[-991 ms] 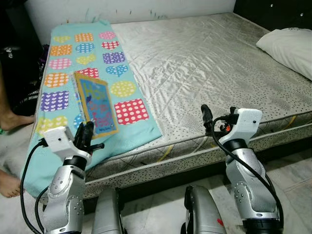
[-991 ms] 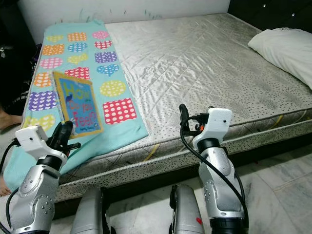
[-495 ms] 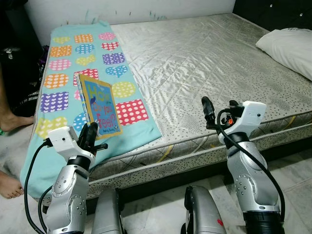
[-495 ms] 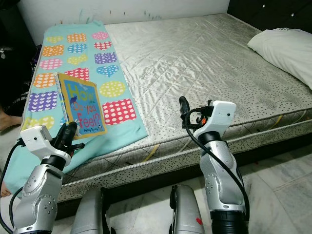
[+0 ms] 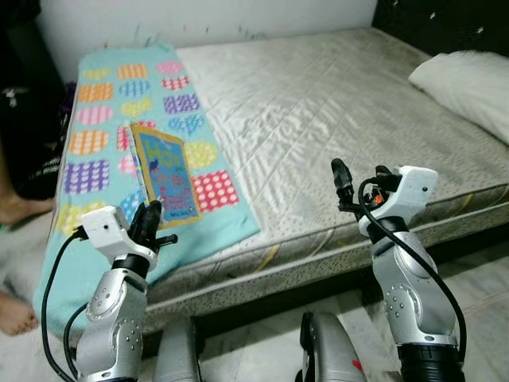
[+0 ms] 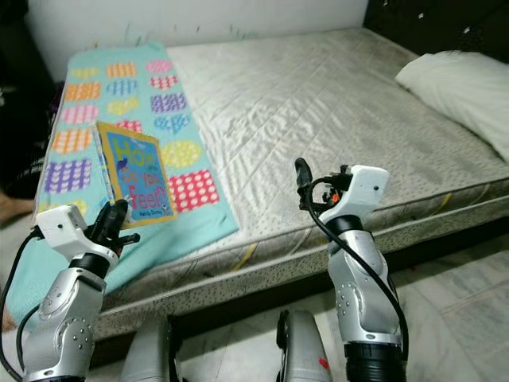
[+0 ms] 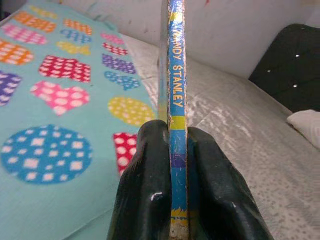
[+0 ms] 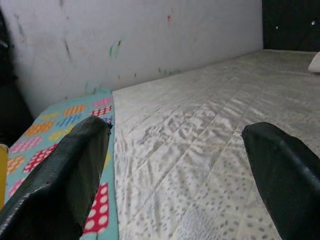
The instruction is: Clean up the room
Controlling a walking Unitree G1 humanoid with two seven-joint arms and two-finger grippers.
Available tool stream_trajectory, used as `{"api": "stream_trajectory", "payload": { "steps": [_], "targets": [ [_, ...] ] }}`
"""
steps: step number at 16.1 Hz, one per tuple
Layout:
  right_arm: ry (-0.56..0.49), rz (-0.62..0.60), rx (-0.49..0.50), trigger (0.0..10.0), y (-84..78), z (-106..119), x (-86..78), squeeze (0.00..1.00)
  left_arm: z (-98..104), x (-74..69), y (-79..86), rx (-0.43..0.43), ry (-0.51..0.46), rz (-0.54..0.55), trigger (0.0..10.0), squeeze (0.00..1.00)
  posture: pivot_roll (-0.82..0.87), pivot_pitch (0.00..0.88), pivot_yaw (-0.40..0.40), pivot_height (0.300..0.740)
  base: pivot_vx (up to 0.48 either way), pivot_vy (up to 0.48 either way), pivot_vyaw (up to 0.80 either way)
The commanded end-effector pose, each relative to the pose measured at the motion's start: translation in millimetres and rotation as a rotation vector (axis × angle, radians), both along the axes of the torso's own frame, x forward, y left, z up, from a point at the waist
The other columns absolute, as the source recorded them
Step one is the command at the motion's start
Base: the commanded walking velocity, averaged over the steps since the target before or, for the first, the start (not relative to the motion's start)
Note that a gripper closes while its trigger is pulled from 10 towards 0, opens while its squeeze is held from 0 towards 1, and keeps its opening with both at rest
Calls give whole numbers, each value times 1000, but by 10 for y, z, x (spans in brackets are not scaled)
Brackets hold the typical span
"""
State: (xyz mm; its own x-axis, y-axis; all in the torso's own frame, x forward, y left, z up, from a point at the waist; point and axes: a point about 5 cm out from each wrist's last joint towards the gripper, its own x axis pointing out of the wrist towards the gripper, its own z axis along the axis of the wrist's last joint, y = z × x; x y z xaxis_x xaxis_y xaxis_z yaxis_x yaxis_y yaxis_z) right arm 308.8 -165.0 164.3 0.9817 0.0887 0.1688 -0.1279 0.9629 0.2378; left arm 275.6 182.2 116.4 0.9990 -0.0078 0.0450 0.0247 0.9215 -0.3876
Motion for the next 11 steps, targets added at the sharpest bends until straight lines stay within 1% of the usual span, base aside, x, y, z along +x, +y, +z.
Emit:
{"api": "stream_trajectory", "payload": {
  "steps": [1, 3, 9, 10, 11],
  "targets": [
    [0, 12, 3, 10000, 8, 21, 28, 0, 144, 33, -13, 9, -61, -8, 0, 0, -77, 0, 41, 651, 0, 0, 0],
    [2, 11, 6, 10000, 5, 17, 27, 0, 142, 34, -21, 9, -59, -11, 0, 0, -78, 0, 41, 669, 0, 0, 0],
    [11, 10, 4, 10000, 5, -22, 12, 0, 111, 43, -40, 14, -44, -16, 78, 0, -78, 0, 46, 740, 0, 0, 0],
    [13, 8, 4, 10000, 1, -32, 11, 0, 99, 44, -43, 17, -40, -16, 627, 0, -77, 0, 46, 740, 0, 0, 0],
    [15, 7, 3, 10000, -1, -42, 13, 0, 87, 50, -48, 19, -36, -16, 863, 0, -78, 0, 48, 740, 0, 0, 0]
  ]
}}
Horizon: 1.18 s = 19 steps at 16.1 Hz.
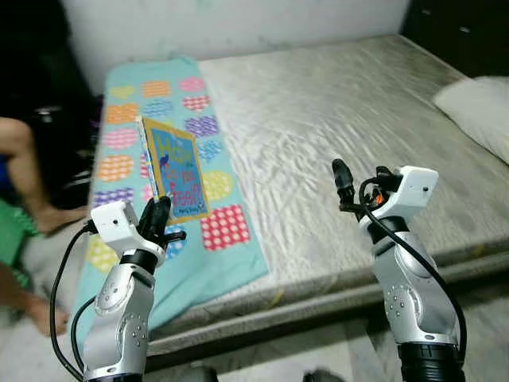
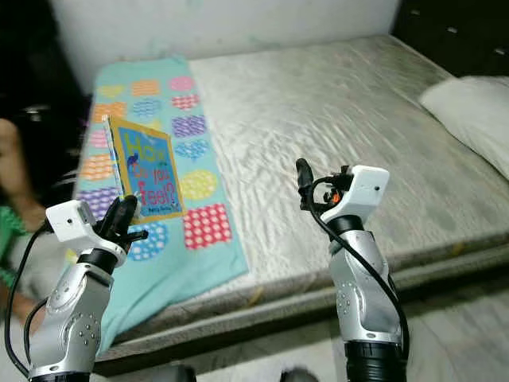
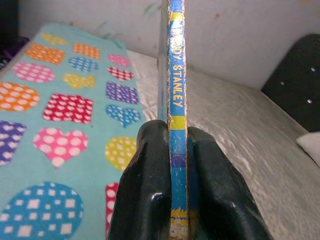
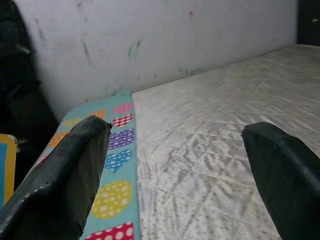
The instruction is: Clean up the room
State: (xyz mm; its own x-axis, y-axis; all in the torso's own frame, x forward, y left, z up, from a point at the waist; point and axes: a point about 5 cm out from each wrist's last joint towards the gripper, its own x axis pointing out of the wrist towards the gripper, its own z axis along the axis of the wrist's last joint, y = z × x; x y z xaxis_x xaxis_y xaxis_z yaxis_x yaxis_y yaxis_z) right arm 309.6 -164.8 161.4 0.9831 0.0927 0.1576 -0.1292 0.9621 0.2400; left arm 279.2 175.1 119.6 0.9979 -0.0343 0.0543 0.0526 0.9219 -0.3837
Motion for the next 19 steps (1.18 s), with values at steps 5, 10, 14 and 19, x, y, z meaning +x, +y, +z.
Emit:
{"api": "stream_trajectory", "payload": {
  "steps": [5, 10, 14, 19],
  "targets": [
    [11, 5, 0, 10000, 5, -45, 14, 0, 2, 42, 3, 25, 4, 10, 3333, 0, -81, 0, 51, 740, 0, 0, 0],
    [80, -51, -4, 10000, -52, -170, 14, 0, -127, 27, 76, 0, 79, 81, 10000, 0, -87, 0, 61, 740, 0, 0, 0],
    [139, -171, -156, 10000, -160, -204, 70, 0, -48, 111, 111, 53, 65, 100, 10000, 0, -86, 0, 53, 740, 0, 0, 0],
    [-13, -158, -271, 10000, -195, -119, -13, 0, 85, 88, 175, 202, -8, 92, 10000, 0, -84, 0, 50, 740, 0, 0, 0]
  ]
}}
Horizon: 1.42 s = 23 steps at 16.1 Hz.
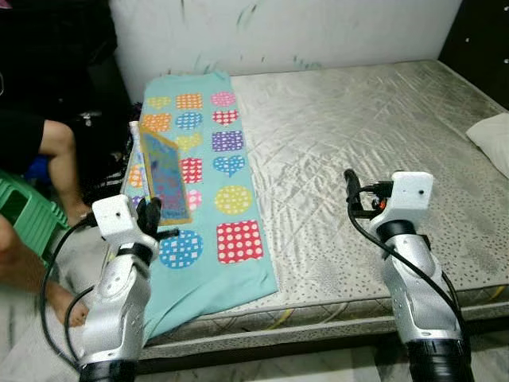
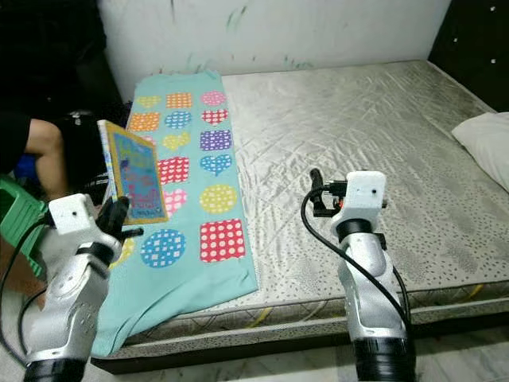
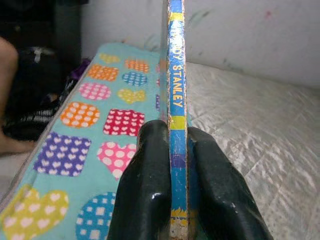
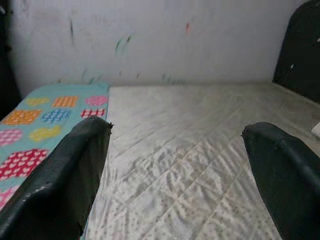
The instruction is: Clean up the room
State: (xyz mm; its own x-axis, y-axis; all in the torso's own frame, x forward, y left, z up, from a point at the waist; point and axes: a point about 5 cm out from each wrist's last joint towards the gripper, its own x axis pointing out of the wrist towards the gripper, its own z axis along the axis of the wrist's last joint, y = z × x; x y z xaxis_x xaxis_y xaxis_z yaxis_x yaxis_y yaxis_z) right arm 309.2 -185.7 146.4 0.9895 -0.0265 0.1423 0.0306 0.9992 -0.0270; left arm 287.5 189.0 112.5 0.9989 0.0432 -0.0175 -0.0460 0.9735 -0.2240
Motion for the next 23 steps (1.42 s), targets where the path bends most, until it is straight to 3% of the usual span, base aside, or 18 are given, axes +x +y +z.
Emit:
{"api": "stream_trajectory", "payload": {
  "steps": [1, 4, 5, 8, 13, 16, 23],
  "targets": [
    [-28, 8, 11, 10000, -21, 16, -50, 0, 144, -27, 77, 42, -77, 33, 10000, 0, -81, 0, 45, 740, 0, 0, 0],
    [67, -30, 24, 10000, -106, -187, -112, 0, 92, -103, 135, 49, -71, 37, 10000, 0, -78, 0, 38, 740, 0, 0, 0],
    [96, -17, 5, 10000, -79, -262, -133, 0, 101, -116, 126, 128, -92, 16, 10000, 0, -80, 0, 36, 740, 0, 0, 0],
    [142, -30, -2, 10000, -78, -318, -152, 0, 105, -132, 135, 114, -85, 33, 10000, 0, -81, 0, 36, 740, 0, 0, 0],
    [120, 7, -39, 10000, -29, -261, -125, 0, 100, -93, 110, 94, -80, 32, 10000, 0, -83, 0, 36, 740, 0, 0, 124],
    [114, 17, 8, 10000, -1, -264, -119, 0, 94, -83, 88, 81, -77, 19, 10000, 0, -82, 0, 36, 740, 0, 0, 267],
    [104, 19, -2, 10000, 6, -246, -98, 0, 106, -60, 16, 25, -92, -45, 10000, 0, -84, 0, 37, 740, 0, 0, 0]
  ]
}}
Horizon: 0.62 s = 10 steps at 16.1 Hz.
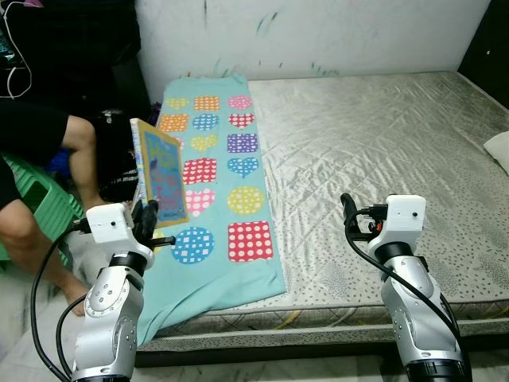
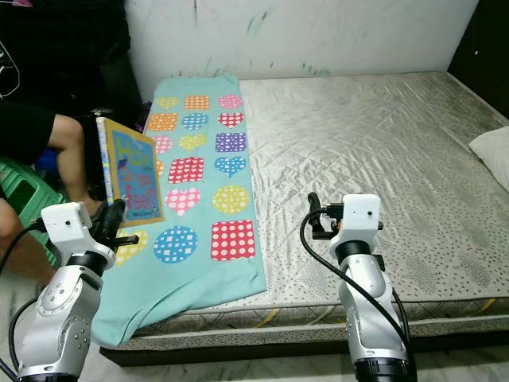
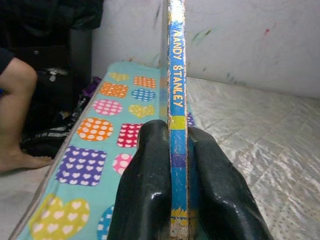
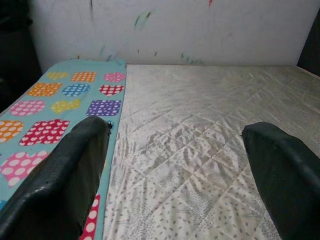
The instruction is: Clean up the room
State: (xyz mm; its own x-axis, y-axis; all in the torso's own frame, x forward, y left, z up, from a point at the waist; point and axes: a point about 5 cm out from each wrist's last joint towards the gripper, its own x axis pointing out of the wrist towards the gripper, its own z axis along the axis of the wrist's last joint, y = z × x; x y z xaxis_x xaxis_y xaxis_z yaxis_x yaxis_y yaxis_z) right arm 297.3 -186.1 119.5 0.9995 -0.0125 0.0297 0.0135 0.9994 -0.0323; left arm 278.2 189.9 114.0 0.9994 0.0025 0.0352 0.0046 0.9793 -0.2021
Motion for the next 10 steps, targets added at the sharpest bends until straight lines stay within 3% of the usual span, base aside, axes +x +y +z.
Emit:
{"api": "stream_trajectory", "payload": {
  "steps": [1, 10],
  "targets": [
    [-11, 6, 1, 10000, 9, 24, 20, 0, 90, 32, 1, -5, -41, -11, 10000, 0, -83, 0, 35, 740, 0, 0, 0],
    [-11, 13, -4, 10000, 0, 28, 31, 0, 87, 34, -27, -15, -33, -8, 10000, 0, -85, 0, 35, 740, 0, -27, 0]
  ]
}}
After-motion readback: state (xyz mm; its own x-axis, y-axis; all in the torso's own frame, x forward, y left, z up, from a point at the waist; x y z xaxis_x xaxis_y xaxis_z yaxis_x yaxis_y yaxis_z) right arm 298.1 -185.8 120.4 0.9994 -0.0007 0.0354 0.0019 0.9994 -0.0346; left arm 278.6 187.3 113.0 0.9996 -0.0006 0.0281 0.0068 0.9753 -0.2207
